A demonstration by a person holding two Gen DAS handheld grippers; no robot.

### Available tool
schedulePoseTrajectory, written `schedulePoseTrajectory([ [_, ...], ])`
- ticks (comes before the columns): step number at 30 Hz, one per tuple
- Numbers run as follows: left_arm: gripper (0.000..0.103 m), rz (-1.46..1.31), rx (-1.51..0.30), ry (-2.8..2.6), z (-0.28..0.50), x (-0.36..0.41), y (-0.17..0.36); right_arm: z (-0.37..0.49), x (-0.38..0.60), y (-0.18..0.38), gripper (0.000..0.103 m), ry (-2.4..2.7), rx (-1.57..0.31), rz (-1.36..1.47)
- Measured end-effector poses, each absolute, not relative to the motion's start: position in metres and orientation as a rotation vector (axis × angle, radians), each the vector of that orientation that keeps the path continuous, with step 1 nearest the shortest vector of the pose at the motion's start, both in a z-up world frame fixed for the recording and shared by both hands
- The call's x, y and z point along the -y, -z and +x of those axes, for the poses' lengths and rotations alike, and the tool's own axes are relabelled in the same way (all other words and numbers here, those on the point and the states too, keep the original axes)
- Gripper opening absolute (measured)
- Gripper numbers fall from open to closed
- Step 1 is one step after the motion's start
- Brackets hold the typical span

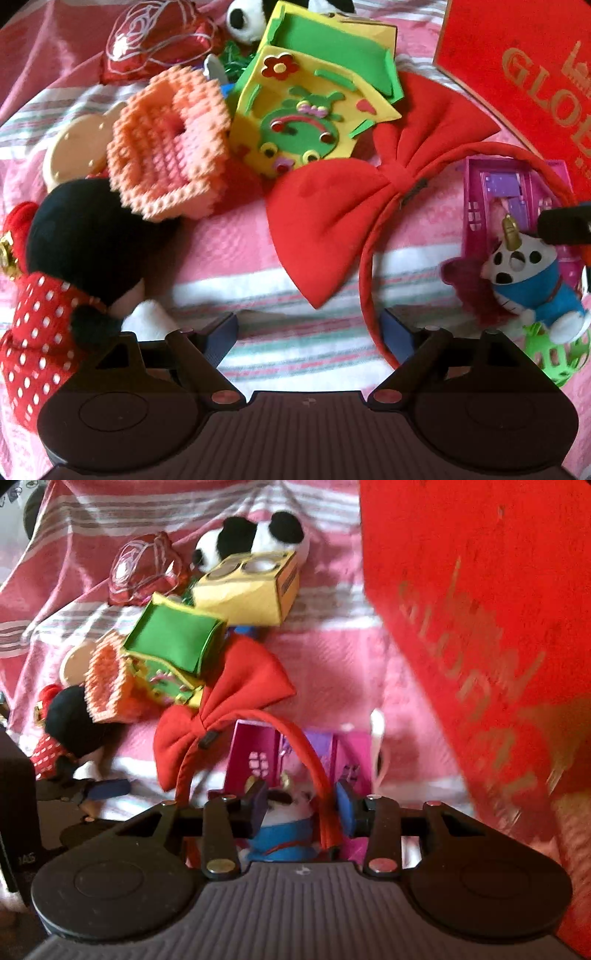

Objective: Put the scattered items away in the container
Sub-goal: 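Position the right gripper around the band of the red bow headband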

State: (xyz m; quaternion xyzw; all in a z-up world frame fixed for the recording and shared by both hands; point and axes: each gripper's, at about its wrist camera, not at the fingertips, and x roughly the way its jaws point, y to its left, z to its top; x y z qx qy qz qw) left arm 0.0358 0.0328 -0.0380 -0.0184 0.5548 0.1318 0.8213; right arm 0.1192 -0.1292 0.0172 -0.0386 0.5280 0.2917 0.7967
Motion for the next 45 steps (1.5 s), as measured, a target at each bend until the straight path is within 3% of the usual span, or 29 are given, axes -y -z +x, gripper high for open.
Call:
schedulePoseTrajectory([
  [15, 0.08, -0.05, -1.181, -0.329, -0.02, -0.06, 0.029, 0.061, 0.115, -0.022, 0.045, -0.784, -1.207, -0.093],
  [22, 0.08, 0.04, -1.155, -0.253, -0.008, -0.043, 0.03, 0.069, 0.119, -0.02, 0.045, -0.697, -1.186, -0.103],
  [28, 0.08, 0.106, -1.116, -0.201, 0.017, -0.029, 0.033, 0.069, 0.11, -0.015, 0.038, -0.64, -1.18, -0.11],
  [31, 0.06, 0.119, -1.088, -0.164, 0.024, -0.025, 0.035, 0.061, 0.107, -0.017, 0.038, -0.645, -1.167, -0.132],
  [33, 0.035, 0.087, -1.085, -0.141, 0.025, -0.027, 0.033, 0.058, 0.107, -0.019, 0.038, -0.646, -1.162, -0.141],
  [35, 0.027, 0.098, -1.075, -0.117, 0.02, -0.026, 0.032, 0.057, 0.107, -0.021, 0.038, -0.626, -1.149, -0.16],
  [45, 0.023, 0.07, -1.097, -0.078, -0.006, -0.039, 0.027, 0.063, 0.083, -0.022, 0.034, -0.628, -1.085, -0.266],
])
